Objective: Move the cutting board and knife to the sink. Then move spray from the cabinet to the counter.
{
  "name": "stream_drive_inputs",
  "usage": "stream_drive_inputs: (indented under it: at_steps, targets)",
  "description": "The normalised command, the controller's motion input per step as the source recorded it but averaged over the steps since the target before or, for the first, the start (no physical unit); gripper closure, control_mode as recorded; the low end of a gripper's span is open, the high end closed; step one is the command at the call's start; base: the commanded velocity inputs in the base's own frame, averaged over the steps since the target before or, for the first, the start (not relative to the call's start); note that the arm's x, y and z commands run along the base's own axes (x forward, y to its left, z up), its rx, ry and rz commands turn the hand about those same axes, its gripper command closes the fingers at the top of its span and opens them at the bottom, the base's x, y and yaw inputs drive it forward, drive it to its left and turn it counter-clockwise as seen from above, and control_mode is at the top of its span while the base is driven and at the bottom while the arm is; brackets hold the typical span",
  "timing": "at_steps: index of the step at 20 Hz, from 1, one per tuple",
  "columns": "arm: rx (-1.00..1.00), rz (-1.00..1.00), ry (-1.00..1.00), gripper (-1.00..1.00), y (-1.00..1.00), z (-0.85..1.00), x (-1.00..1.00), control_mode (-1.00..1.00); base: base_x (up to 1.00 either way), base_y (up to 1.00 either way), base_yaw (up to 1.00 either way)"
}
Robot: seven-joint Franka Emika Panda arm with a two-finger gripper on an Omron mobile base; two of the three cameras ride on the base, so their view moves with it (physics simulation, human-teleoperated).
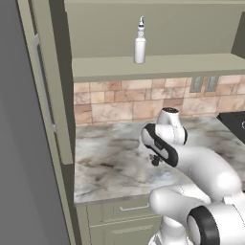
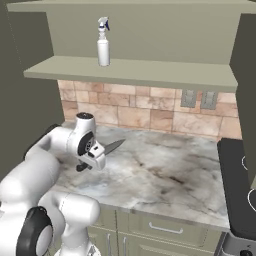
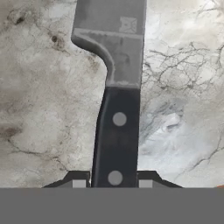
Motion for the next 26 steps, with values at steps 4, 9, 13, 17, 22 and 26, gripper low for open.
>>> stream_drive_inputs:
  at_steps: [4,9,13,17,22,26]
  targets:
    - [0.0,0.0,0.04,1.0,-0.05,0.32,-0.31,-1.0,0.0,0.0,0.0]
    - [0.0,0.0,0.05,1.0,-0.06,0.25,-0.26,-1.0,0.0,0.0,0.0]
    - [0.0,0.0,0.01,1.0,-0.08,0.26,-0.29,-1.0,0.0,0.0,0.0]
    - [0.0,0.0,0.0,1.0,-0.09,0.3,-0.32,-1.0,0.0,0.0,0.0]
    - [0.0,0.0,0.0,1.0,-0.04,0.29,-0.27,-1.0,0.0,0.0,0.0]
    - [0.0,0.0,0.0,1.0,-0.01,0.25,-0.24,-1.0,0.0,0.0,0.0]
